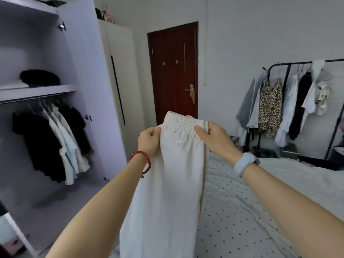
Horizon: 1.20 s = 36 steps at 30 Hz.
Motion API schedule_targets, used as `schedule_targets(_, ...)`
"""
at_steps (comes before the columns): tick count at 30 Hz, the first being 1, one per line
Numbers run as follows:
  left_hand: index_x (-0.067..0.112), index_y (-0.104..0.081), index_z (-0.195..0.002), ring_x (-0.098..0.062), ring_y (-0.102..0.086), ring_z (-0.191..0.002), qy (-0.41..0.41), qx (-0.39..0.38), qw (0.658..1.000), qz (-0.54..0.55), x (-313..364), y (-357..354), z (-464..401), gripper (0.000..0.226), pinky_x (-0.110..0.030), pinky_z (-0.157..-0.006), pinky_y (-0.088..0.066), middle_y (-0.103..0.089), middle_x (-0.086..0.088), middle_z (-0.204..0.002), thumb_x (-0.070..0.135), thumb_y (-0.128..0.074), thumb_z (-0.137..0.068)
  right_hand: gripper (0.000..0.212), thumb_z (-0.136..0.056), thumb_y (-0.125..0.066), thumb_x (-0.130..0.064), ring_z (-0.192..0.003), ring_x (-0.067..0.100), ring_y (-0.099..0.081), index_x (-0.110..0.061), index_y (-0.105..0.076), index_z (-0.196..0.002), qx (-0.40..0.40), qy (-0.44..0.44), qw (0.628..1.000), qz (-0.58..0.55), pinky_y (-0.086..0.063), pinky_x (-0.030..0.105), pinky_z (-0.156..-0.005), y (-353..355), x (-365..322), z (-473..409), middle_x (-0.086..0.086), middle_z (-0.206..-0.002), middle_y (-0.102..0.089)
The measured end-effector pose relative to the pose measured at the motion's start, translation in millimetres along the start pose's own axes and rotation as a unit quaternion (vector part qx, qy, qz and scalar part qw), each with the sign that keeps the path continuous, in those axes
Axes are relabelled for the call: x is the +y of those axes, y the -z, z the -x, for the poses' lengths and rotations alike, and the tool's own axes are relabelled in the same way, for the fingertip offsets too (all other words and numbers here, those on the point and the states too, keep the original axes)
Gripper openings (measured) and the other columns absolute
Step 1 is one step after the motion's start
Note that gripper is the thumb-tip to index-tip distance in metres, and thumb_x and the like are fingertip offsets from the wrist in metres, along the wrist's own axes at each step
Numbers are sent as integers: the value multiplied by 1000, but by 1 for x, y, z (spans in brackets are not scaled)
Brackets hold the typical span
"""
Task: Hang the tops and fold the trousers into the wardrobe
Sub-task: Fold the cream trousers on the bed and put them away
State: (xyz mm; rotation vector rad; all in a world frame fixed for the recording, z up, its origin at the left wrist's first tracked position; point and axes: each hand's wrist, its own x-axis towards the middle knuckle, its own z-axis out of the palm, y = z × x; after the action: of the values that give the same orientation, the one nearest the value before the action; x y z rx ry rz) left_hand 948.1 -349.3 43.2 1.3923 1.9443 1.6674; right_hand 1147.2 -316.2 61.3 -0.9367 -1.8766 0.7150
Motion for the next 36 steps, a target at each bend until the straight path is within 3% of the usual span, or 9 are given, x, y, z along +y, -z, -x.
schedule_targets(3, 9, -67, -84, -16, -50, -75, 18, -53, 997, -46, -34, -55, -22, 28, -27, -73, -41, -59, -1, -75, 22, -45, -97, 33, -94, -50, -33, -83, 21, -56, -2, -59, -97, 2, -69, 998, 3, -41, 27, -68, -4, 72, -19, 7, -90, -62)
schedule_targets(7, 14, -41, -54, -21, -40, -65, 30, -111, 988, -106, -102, -146, -55, 43, -26, -52, -28, -39, 2, -52, 20, -46, -96, 32, -95, -48, -34, -63, 10, -42, -16, -39, -70, 11, -166, 986, 32, -31, 25, -55, -19, 182, -44, -4, -68, -43)
schedule_targets(12, 20, -44, -53, -36, -56, -83, 61, -166, 972, -155, -203, -242, -80, 44, -37, -77, -45, -58, -17, -77, 29, -45, -96, 28, -93, -52, -32, -68, 14, -42, -8, -47, -80, 40, -250, 967, 29, -30, 23, -53, -54, 304, -62, -3, -69, -44)
schedule_targets(15, 25, -67, -100, -31, -55, -104, 80, -177, 964, -179, -256, -286, -83, 24, -44, -97, -41, -59, -10, -110, 32, -44, -95, 25, -94, -52, -28, -83, 23, -53, -4, -53, -99, 43, -288, 955, 47, -35, 22, -58, -74, 366, -66, 6, -86, -56)
schedule_targets(17, 24, -48, -135, -29, -44, -123, 81, -192, 958, -196, -299, -311, -77, 40, -47, -105, -32, -45, -9, -135, 31, -45, -95, 42, -96, -49, -22, -112, 28, -51, -3, -41, -132, 18, -332, 940, 74, -39, 24, -82, -93, 414, -62, 15, -126, -51)
schedule_targets(19, 23, -38, -141, -26, -37, -129, 43, -202, 953, -222, -323, -315, -59, 47, -47, -108, -27, -40, -8, -140, 30, -45, -96, 51, -98, -42, -19, -129, 28, -38, -8, -24, -145, -15, -352, 928, 120, -33, 27, -99, -103, 442, -45, 15, -147, -28)
schedule_targets(24, 24, -38, -142, -23, -26, -139, -11, -299, 909, -289, -359, -294, 32, 52, -53, -112, -13, -30, -3, -150, 46, -32, -95, 40, -98, -35, -12, -137, 28, -30, -7, -42, -137, -86, -178, 957, 213, -25, 33, -111, -140, 451, 35, 12, -146, -34)
schedule_targets(27, 20, -41, -138, -33, -37, -134, -54, -352, 872, -335, -377, -277, 104, 62, -64, -101, -27, -40, -10, -145, 53, -12, -95, 43, -93, -33, -21, -133, 33, -35, -10, -48, -131, -176, -64, 935, 301, -29, 51, -107, -169, 451, 97, 15, -140, -44)
schedule_targets(36, 25, -27, -145, -35, -22, -140, -24, -358, 816, -454, -415, -200, 216, 55, -63, -108, -13, -28, -13, -151, 48, -9, -99, 55, -91, -31, -36, -138, 40, -26, -8, -43, -137, -278, -69, 869, 404, -11, 53, -111, -215, 415, 210, 24, -146, -33)
